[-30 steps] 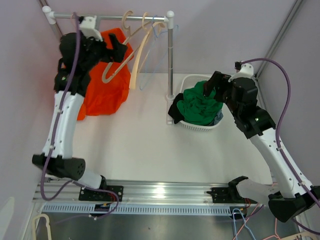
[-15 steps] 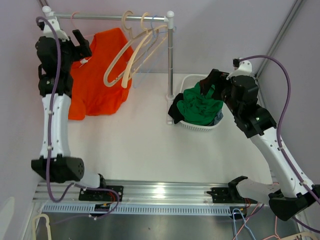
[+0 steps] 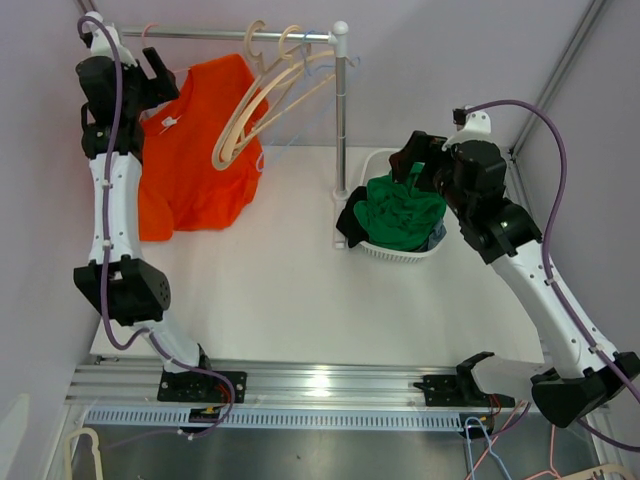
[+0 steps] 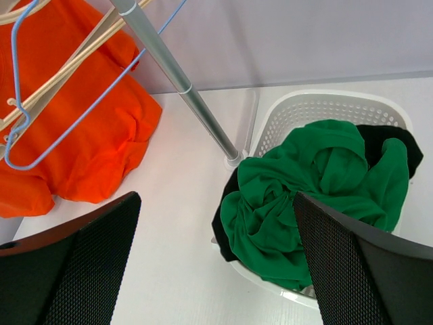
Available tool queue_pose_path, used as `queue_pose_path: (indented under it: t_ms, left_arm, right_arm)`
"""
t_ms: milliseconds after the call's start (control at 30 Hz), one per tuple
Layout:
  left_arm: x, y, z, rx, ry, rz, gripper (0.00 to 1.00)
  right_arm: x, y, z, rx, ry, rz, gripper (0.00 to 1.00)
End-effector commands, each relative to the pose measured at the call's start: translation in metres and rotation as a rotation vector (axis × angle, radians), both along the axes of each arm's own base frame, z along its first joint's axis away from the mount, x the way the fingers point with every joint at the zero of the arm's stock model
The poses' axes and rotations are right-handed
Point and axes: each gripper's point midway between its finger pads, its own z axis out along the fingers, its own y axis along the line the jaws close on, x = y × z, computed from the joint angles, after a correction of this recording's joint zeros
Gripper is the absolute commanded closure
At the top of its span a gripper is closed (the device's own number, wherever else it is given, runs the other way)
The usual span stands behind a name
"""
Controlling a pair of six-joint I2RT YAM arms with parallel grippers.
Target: Remove the t-shirt from the hanger
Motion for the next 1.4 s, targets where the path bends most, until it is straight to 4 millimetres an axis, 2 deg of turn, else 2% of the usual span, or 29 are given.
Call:
queue_pose_path:
  t_ms: [0,67,167,267,300,333,367,500,533,667,933,1000,1067,1100,1200,1233,1267,1300,1367]
  left_arm:
    - [0.011,-0.005,0.028,-0.015,-0.103,-0.046,0.06]
    - [0.019,-0.01,0.03,-0.029,-0.104,-0.076,0.1]
    - [0.03,-0.009,0.024,-0.053,-0.07,-0.081,0.24]
    - [0.036,-0.009,0.02,-0.052,-0.056,-0.088,0.24]
    - [0.038,-0.009,0.017,-0.055,-0.052,-0.089,0.27]
    - [0.038,-0.01,0.016,-0.058,-0.051,-0.092,0.34]
    - [0.038,-0.011,0.017,-0.065,-0.052,-0.099,0.54]
    - [0.041,-0.014,0.015,-0.093,-0.038,-0.108,0.78]
    - [0.039,-0.016,0.014,-0.103,-0.029,-0.118,0.99]
    - [0.03,-0.028,0.028,-0.123,-0.047,-0.145,0.99]
    - [-0.005,-0.061,0.107,-0.127,-0.214,-0.194,0.99]
    - [-0.02,-0.07,0.131,-0.121,-0.276,-0.219,1.0]
    - [-0.035,-0.065,0.152,-0.11,-0.33,-0.182,1.0]
    - [-0.04,-0.064,0.156,-0.106,-0.334,-0.158,0.99]
    - [-0.053,-0.051,0.15,-0.117,-0.28,-0.049,1.0]
    - [-0.056,-0.048,0.134,-0.126,-0.209,-0.019,0.99]
    - [-0.057,-0.047,0.123,-0.131,-0.166,0.003,1.0]
    - [-0.061,-0.041,0.114,-0.137,-0.133,0.067,1.0]
    - [-0.072,-0.04,0.095,-0.171,-0.062,0.119,0.99]
  right_arm:
    - [0.005,0.002,0.021,0.009,-0.068,0.013,0.01]
    - [0.007,0.002,0.017,0.006,-0.063,0.013,0.01]
    - [0.009,0.002,0.013,0.009,-0.057,0.011,0.0]
    - [0.008,0.001,0.014,0.013,-0.057,0.014,0.0]
    - [0.008,0.001,0.014,0.015,-0.06,0.014,0.01]
    - [0.008,0.001,0.015,0.015,-0.062,0.012,0.0]
    - [0.007,0.001,0.015,0.016,-0.063,0.012,0.01]
    - [0.008,-0.001,0.016,0.016,-0.065,0.007,0.0]
    - [0.007,0.0,0.015,0.02,-0.062,0.008,0.01]
    - [0.005,0.002,0.015,0.032,-0.058,0.02,0.01]
    - [-0.005,-0.001,0.018,0.046,-0.063,0.029,0.01]
    - [-0.009,-0.002,0.018,0.047,-0.06,0.031,0.0]
    - [-0.014,-0.004,0.019,0.047,-0.061,0.029,0.01]
    - [-0.015,-0.006,0.019,0.044,-0.06,0.025,0.0]
    - [-0.02,-0.003,0.02,0.047,-0.056,0.052,0.0]
    - [-0.022,0.003,0.02,0.043,-0.055,0.085,0.0]
    - [-0.023,0.011,0.018,0.034,-0.047,0.131,0.0]
    - [-0.035,0.034,0.023,0.034,-0.058,0.255,0.0]
    - [-0.046,0.06,0.026,-0.012,-0.093,0.372,0.01]
